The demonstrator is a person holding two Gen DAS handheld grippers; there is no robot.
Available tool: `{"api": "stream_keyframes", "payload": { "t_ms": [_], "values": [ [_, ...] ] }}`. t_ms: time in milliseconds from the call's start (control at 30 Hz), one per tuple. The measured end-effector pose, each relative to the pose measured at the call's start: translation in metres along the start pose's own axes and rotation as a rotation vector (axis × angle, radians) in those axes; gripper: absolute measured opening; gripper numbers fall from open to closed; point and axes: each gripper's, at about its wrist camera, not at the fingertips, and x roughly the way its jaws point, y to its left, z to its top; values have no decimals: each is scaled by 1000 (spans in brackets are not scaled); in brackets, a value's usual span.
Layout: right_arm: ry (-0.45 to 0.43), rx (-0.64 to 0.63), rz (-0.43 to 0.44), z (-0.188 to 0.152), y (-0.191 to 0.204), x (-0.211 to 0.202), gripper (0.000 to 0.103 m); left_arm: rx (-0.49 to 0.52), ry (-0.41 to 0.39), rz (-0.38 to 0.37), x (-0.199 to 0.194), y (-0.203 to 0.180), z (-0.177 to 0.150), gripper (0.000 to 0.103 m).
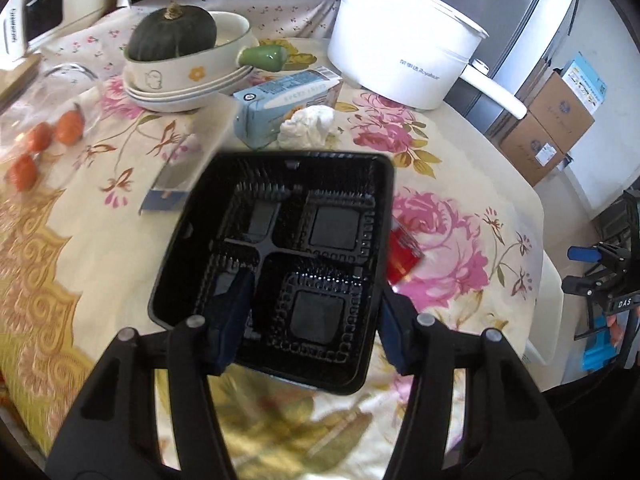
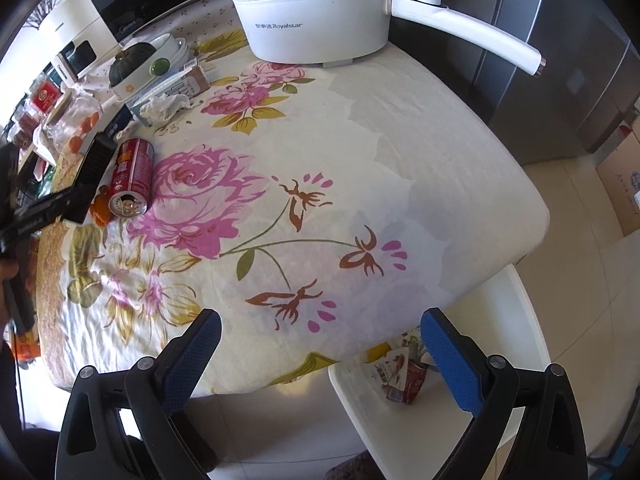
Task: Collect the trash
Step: 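Grasp the red drink can with the right tool while the left tool holds the black tray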
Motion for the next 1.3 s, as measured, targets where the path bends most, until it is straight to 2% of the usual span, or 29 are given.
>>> {"api": "stream_keyframes", "payload": {
  "t_ms": [433, 567, 800, 1100, 1300],
  "values": [
    [-14, -7, 56, 11, 44, 5, 101, -173, -72, 192, -73, -14, -41, 59],
    [-11, -13, 98, 16, 64, 14, 101, -264, -97, 197, -82, -3, -51, 59],
    [-11, 35, 238, 34, 102, 41, 100, -345, -108, 201, -89, 11, -58, 59],
    [-73, 9, 301, 52, 154, 66, 85, -402, -115, 190, -95, 30, -65, 59],
    [-111, 81, 312, 60, 163, 83, 80, -441, -128, 169, -99, 39, -66, 59]
  ]
}}
